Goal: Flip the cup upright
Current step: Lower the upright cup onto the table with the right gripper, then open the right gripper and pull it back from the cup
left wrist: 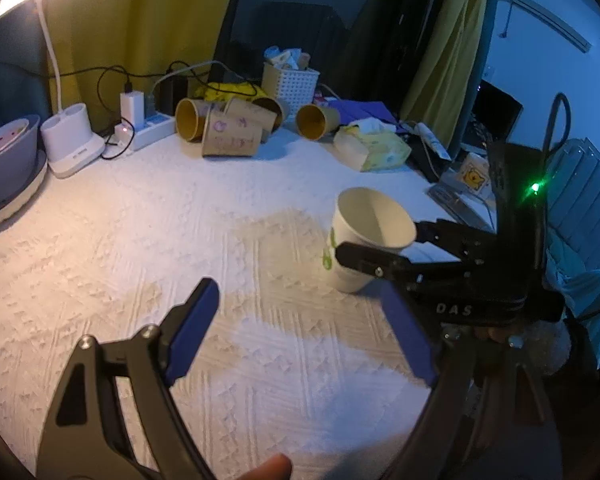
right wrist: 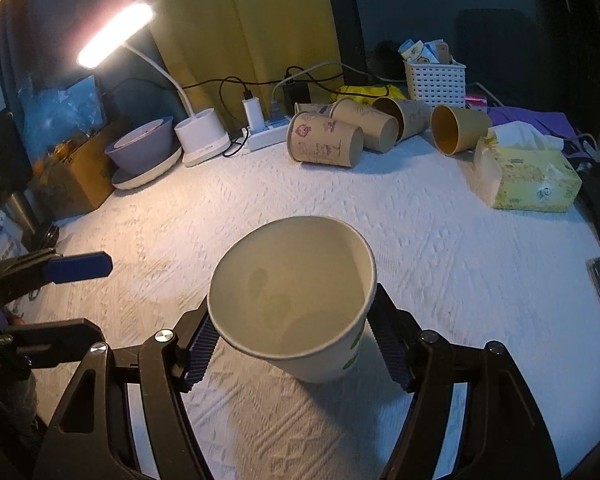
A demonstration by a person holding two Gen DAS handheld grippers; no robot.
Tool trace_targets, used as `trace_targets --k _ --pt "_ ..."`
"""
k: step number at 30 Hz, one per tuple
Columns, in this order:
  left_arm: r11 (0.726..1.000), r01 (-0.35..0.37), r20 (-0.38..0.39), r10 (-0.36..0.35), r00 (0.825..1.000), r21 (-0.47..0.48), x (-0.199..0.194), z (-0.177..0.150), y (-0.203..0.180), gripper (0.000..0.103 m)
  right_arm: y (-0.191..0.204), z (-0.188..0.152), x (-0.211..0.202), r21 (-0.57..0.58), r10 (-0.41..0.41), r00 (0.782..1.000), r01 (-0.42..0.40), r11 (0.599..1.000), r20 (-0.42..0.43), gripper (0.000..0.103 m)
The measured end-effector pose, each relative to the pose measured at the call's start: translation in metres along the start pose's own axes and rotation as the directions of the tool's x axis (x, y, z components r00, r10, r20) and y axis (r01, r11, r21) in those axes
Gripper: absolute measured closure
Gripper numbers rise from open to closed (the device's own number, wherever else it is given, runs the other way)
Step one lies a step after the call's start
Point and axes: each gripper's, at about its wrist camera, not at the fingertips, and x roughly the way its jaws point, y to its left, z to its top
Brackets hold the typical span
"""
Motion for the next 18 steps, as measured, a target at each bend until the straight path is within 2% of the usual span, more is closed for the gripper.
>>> trace_targets --k 18 --pt "0.999 -0.035 0.027 0.036 0.999 -0.016 -0.026 -0.023 -0.02 0.019 0.004 -0.026 -0.04 -0.01 -0.067 0.997 0.066 0.998 -0.042 0.023"
